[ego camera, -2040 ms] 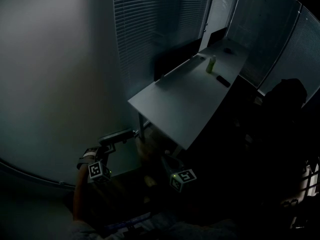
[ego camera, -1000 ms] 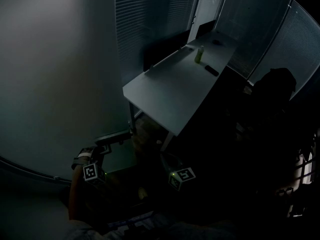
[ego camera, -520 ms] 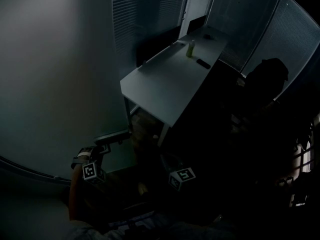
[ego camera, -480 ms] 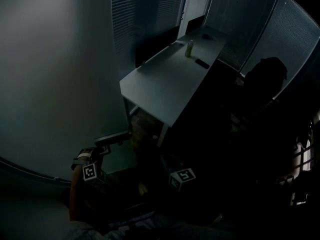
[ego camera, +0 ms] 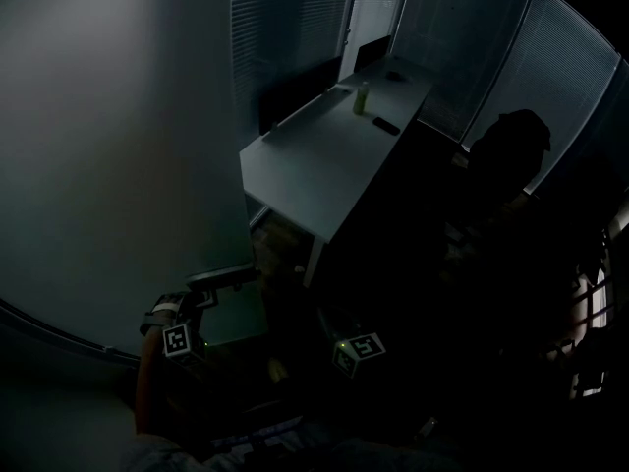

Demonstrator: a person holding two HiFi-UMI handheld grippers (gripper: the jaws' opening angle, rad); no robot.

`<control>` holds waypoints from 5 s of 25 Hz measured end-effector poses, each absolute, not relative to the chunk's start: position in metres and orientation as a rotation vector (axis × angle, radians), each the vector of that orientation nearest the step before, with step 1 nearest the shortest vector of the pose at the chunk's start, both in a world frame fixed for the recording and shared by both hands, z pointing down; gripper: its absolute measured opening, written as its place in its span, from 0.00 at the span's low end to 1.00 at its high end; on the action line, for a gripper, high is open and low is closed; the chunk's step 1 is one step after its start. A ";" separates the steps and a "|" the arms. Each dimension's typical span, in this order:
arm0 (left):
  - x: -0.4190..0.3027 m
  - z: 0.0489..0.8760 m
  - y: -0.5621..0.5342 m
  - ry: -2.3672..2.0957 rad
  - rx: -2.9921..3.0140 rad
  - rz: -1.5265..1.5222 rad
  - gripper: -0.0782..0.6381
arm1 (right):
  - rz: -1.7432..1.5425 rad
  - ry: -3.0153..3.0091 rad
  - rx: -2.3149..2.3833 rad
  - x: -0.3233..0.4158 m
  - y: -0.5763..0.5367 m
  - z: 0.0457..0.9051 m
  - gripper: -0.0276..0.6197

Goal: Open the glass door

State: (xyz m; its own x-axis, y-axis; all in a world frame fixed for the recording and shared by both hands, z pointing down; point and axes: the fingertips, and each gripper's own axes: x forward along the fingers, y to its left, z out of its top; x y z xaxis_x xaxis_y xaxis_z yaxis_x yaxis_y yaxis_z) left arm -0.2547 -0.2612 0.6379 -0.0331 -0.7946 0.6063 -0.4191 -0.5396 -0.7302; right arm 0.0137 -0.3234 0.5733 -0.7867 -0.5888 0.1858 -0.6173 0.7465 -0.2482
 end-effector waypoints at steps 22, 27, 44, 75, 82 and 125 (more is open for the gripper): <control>-0.225 0.639 -0.210 1.170 -1.932 -1.557 0.11 | 0.442 -2.854 1.081 0.051 -0.238 0.569 0.05; -0.214 0.638 -0.194 1.147 -1.942 -1.538 0.11 | 0.434 -2.854 1.090 0.064 -0.217 0.566 0.05; -0.195 0.643 -0.149 1.076 -1.955 -1.535 0.11 | 0.446 -2.826 1.087 0.102 -0.166 0.568 0.05; -0.163 0.642 -0.053 0.908 -1.982 -1.457 0.11 | 0.485 -2.768 1.321 0.107 -0.056 0.565 0.05; -0.155 0.643 -0.026 0.874 -1.986 -1.443 0.11 | 0.476 -2.757 1.352 0.113 -0.031 0.566 0.05; -0.141 0.642 0.067 0.701 -1.977 -1.352 0.11 | 0.439 -2.711 1.465 0.103 0.042 0.561 0.05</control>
